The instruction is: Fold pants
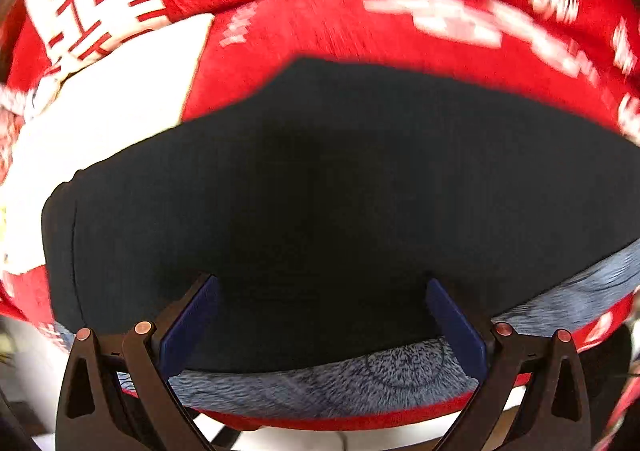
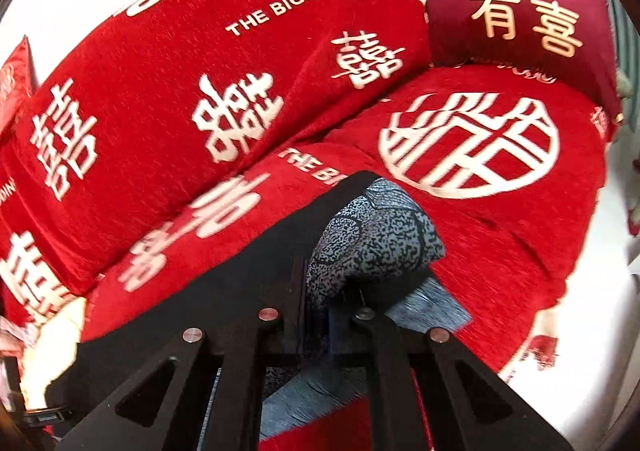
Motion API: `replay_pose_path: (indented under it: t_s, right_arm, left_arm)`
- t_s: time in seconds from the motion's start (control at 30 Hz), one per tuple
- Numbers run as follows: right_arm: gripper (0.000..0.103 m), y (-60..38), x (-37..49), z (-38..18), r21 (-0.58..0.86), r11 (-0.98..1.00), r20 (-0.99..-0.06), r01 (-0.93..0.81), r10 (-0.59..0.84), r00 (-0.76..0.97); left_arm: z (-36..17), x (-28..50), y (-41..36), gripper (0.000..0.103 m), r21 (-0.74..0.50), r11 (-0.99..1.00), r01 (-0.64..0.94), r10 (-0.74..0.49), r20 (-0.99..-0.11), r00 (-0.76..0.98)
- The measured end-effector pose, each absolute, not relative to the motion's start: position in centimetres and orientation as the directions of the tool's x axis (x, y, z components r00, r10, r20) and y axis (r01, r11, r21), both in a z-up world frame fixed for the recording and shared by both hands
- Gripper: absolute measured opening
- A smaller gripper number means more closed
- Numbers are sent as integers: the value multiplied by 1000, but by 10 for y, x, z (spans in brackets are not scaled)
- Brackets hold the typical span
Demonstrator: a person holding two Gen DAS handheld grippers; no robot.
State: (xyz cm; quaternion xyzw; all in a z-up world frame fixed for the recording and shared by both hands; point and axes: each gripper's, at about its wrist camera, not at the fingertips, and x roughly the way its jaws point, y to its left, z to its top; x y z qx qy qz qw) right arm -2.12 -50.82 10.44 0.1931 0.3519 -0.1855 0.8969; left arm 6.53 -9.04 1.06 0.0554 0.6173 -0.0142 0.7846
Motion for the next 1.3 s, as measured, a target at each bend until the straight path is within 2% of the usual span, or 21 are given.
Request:
replay_pose_path:
  t_s: [0.13, 0.27, 0.3, 0.33, 0.37, 0.43, 0.53, 0.6, 0.63, 0.67, 0.73, 0.83, 0.93, 1.03, 1.13, 1.2, 1.23, 1.3]
  right_arm:
    - [9, -523, -13, 59, 165, 838, -796, 520, -198, 572]
    - [13, -529, -20, 50, 177, 831, -798, 527, -192, 571]
    - [16, -530, -20, 50, 168, 831, -805, 530, -195, 560]
    - [26, -531, -19, 49, 152, 831, -813, 535, -203, 546]
    - [46, -533, -21, 50, 133, 826, -822, 548, -217, 526]
    - [66, -541, -29, 54, 69, 785, -839, 616, -289, 462]
    - [66, -538, -44, 78, 13, 763, -797, 646, -382, 467]
    - [66, -507, -37, 98, -48, 832, -742, 553, -400, 538]
    - [67, -490, -29, 102, -68, 868, -737, 492, -376, 562]
    - [74, -466, -16, 104, -89, 909, -744, 406, -332, 580]
    - [79, -397, 14, 98, -95, 980, -773, 173, -182, 608]
    - [80, -310, 47, 77, -93, 994, -820, -49, -48, 570]
    - [80, -254, 73, 56, -99, 981, -849, -168, 5, 528]
    - [80, -231, 99, 32, -101, 977, -886, -187, -3, 464]
    - [81, -258, 105, 26, -75, 991, -890, -115, -14, 456]
    - [83, -295, 105, 29, -92, 996, -888, -14, -76, 454]
    - [88, -313, 104, 29, -89, 995, -889, 34, -95, 447]
    - [90, -356, 98, 31, -44, 989, -890, 143, -104, 444]
  left_arm:
    - [12, 66, -74, 103, 47, 997, 59, 32, -970, 240]
    - [11, 62, -38, 103, 30, 1000, -2, 30, -975, 220]
    - [12, 59, -32, 103, 71, 997, -15, 73, -972, 225]
    - [12, 57, -28, 103, 82, 996, -23, 85, -970, 226]
    - [14, 55, -20, 103, 70, 997, -37, 76, -972, 222]
    - [19, 50, -5, 103, 51, 996, -74, 66, -973, 222]
    - [30, 42, 20, 103, 51, 990, -131, 84, -963, 256]
    - [30, 46, 32, 103, 65, 981, -181, 110, -961, 254]
    - [28, 50, 33, 103, 64, 979, -194, 111, -963, 244]
    - [26, 56, 31, 103, 57, 978, -202, 105, -967, 234]
    - [25, 65, 20, 103, 49, 983, -176, 91, -967, 239]
    - [22, 74, -16, 103, 96, 993, -73, 112, -956, 270]
    - [11, 82, -36, 103, 113, 992, -64, 126, -957, 261]
    - [8, 84, -24, 103, 68, 994, -82, 88, -960, 266]
    - [10, 77, -2, 103, 59, 991, -116, 89, -959, 269]
    - [10, 71, 12, 103, 56, 988, -141, 93, -959, 269]
    - [10, 69, 19, 103, 61, 986, -158, 103, -957, 270]
    - [5, 63, 30, 103, 91, 978, -187, 139, -953, 268]
